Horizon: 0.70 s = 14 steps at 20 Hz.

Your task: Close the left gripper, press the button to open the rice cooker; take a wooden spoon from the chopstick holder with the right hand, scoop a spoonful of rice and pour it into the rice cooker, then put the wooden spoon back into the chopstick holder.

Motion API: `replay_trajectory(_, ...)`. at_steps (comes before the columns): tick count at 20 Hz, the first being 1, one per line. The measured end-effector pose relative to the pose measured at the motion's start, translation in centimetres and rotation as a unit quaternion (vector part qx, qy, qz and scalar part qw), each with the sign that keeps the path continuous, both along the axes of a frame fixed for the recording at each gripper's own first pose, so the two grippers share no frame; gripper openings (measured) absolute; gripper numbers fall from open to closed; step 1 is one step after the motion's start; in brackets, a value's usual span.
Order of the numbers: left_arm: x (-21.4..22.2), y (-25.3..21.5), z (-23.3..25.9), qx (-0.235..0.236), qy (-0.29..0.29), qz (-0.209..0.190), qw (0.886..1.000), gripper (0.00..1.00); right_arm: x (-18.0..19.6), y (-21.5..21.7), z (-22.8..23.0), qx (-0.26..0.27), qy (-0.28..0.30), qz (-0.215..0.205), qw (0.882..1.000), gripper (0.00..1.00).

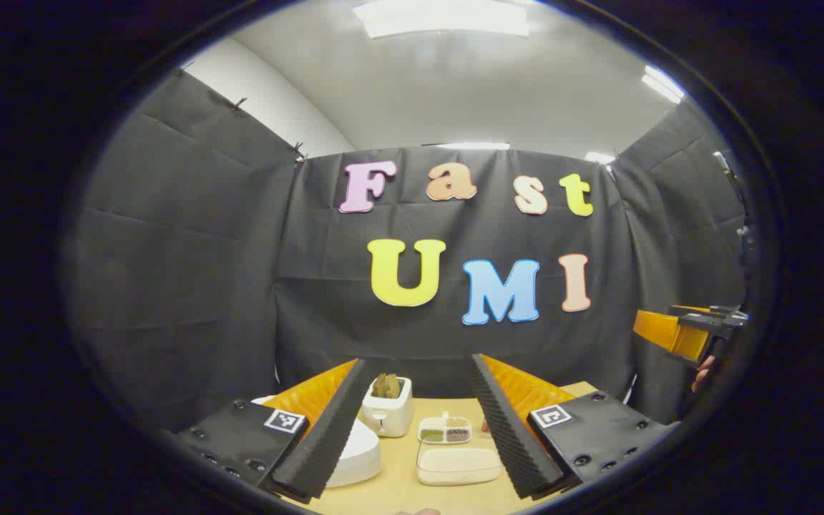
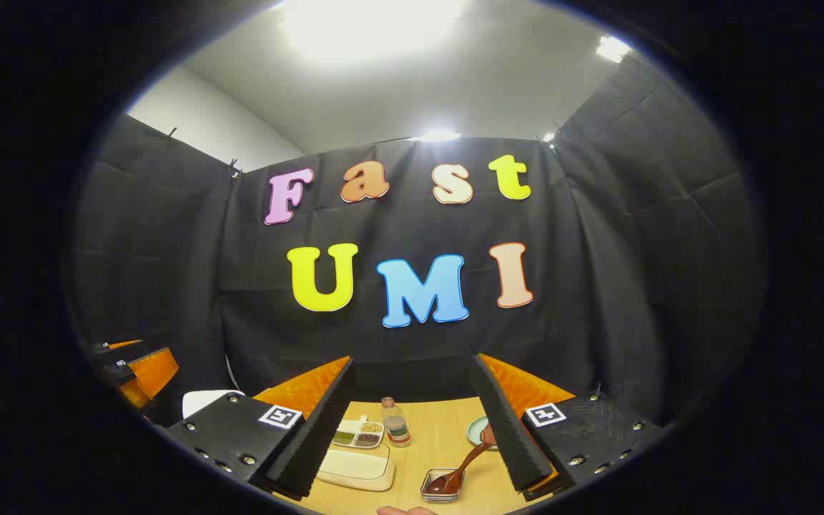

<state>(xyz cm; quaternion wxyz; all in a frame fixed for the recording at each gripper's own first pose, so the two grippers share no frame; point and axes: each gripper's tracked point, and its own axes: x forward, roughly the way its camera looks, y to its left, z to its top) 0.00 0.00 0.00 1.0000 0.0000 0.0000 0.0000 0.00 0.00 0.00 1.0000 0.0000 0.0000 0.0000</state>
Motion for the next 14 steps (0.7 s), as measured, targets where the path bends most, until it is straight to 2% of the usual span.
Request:
replay_trajectory(6, 0.9, 1.3, 0.2, -0.004, -0.002, 0.035, 0.999, 0.99, 1.4, 0.5, 0.0, 0.002, 0.01, 0.021, 1.0, 0.98)
replay_trajectory(7, 1.1, 1.5, 0.2, -0.004, -0.002, 0.042, 0.999, 0.94, 1.6, 0.5, -0.2, 0.002, 0.011, 0.024, 1.0, 0.98)
replay_trajectory(8, 1.2, 1.6, 0.1, -0.004, -0.002, 0.045, 0.999, 0.99, 1.8, 0.4, -0.1, 0.006, 0.011, 0.026, 1.0, 0.98)
replay_trajectory(10, 1.4, 1.6, 0.0, -0.003, 0.0, 0.051, 0.999, 0.99, 2.3, 1.1, 0.5, 0.022, 0.003, 0.04, 0.999, 0.98)
replay_trajectory(14, 1.8, 1.9, 0.7, 0.004, -0.017, 0.056, 0.998, 0.99, 3.1, 0.8, 0.9, 0.017, -0.004, 0.04, 0.999, 0.98)
